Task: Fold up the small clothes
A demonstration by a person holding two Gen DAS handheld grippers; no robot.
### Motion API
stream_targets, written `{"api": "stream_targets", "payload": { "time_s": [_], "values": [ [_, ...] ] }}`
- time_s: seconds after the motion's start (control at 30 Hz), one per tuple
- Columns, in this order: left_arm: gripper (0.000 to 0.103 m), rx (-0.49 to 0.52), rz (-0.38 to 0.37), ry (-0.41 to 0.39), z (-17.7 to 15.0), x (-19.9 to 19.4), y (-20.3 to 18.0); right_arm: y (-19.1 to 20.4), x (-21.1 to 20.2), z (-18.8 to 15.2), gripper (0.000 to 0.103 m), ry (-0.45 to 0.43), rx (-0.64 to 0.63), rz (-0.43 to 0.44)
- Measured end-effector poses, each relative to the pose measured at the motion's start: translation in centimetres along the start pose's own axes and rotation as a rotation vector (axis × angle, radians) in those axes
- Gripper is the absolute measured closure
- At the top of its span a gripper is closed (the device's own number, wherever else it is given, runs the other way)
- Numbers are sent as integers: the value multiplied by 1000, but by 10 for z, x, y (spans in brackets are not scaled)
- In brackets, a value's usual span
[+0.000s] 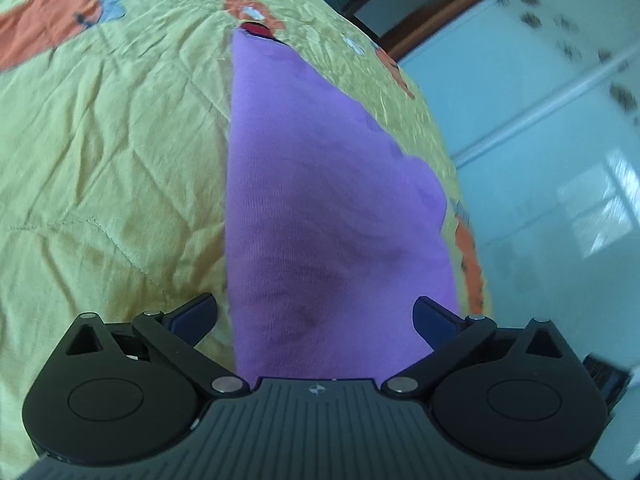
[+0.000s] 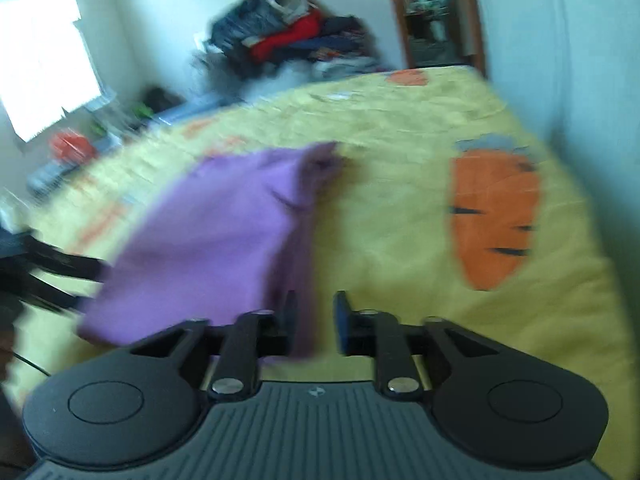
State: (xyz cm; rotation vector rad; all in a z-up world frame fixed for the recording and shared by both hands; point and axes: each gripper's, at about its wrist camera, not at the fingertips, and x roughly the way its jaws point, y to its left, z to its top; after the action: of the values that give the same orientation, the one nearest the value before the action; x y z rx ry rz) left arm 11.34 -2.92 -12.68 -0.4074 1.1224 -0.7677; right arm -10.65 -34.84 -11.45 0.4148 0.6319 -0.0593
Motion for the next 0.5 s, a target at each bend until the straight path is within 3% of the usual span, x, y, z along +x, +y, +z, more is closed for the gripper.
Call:
{"api": "stream_targets", "payload": {
  "time_s": [0.03, 0.07, 0.13, 0.17, 0.2, 0.23, 0.27, 0.3, 0.33, 0.37, 0.5],
  "values": [
    [0, -22, 0, 1, 2, 1, 0, 4, 7, 1, 8, 22, -13, 7],
    [0, -32, 0, 7, 4, 3, -2, 10, 14, 1, 0, 28, -45, 10],
    [0, -52, 2, 6, 6, 6, -4, 17, 27, 1, 0, 59, -129, -11],
    [0, -57, 1, -1, 6, 8, -6, 20, 27, -2, 7, 71, -151, 19],
    [0, -52, -5, -1, 7, 12, -8, 24, 30, -3, 29, 71, -162, 40],
    [1, -34, -4, 4, 8, 15, -12, 28, 31, -4, 42, 50, -179, 18],
    [2, -10, -3, 17, 9, 20, -17, 29, 36, -2, 68, 47, -193, 7],
    [16, 11, 12, 24, 11, 23, -22, 28, 37, 2, 86, 49, -170, 23],
    [69, 39, 54, 45, 13, 26, -27, 24, 38, 7, 90, 53, -115, 44],
    [83, 89, 103, 84, 18, 32, -34, 19, 37, 10, 91, 53, -77, 61],
    [84, 290, 162, 146, 32, 22, -55, 22, 20, 21, 94, 14, 6, 146]
  ]
}}
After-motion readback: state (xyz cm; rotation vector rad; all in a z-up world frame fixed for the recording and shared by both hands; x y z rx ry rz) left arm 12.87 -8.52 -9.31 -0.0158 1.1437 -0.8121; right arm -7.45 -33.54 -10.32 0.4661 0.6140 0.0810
